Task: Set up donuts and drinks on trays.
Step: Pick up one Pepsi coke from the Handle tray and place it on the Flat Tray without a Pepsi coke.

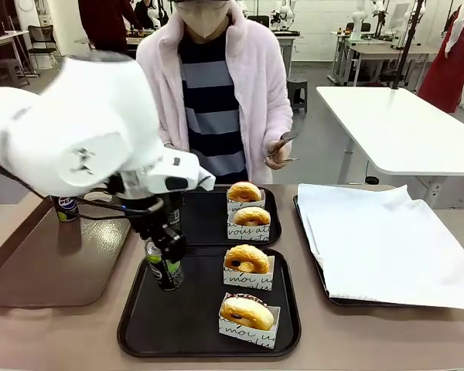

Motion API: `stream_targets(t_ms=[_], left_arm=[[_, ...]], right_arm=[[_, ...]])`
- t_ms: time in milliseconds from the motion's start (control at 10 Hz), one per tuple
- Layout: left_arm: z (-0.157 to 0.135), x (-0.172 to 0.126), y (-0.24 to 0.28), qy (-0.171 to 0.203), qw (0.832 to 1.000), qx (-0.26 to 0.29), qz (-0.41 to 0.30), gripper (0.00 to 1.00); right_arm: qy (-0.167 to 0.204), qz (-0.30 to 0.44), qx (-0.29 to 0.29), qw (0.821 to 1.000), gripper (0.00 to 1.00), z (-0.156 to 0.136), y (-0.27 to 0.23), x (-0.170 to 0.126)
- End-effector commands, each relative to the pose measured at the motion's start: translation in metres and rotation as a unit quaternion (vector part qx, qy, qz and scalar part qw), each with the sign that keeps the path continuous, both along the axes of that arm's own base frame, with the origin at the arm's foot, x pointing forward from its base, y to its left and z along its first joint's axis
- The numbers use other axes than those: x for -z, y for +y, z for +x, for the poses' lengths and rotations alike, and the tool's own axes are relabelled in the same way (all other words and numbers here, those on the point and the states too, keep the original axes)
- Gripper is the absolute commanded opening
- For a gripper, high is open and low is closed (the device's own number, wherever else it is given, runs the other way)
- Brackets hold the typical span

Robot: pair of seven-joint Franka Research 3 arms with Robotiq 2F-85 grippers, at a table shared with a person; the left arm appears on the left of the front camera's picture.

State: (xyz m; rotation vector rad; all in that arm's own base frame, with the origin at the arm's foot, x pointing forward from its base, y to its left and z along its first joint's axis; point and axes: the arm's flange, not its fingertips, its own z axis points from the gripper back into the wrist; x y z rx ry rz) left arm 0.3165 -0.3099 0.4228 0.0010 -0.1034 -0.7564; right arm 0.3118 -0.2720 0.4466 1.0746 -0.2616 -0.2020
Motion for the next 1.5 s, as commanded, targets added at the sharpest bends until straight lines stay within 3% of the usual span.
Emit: stream_targets(t_ms=[0,900,1000,1400], left_arm=[[0.016,0.001,-0.02,0.0,0.999,-0.023,0.031,0.58],[0.033,0.036,-0.018,0.028,0.998,-0.052,0.03,0.58],[0.033,0.036,-0.019,0.029,0.998,-0.053,0.029,1.0],[0.032,0.032,-0.018,0.032,0.998,-0.053,0.02,1.0]], right_arm=[[-0.006,0.005,0.0,1.0,1.0,0.0,0.0,-0.001],[-0.006,0.005,0.0,1.0,1.0,0.0,0.0,-0.001],[-0.006,0.005,0.0,1.0,1.0,0.0,0.0,-0.001],[-0.006,0.005,0.0,1.0,1.0,0.0,0.0,-0.001]])
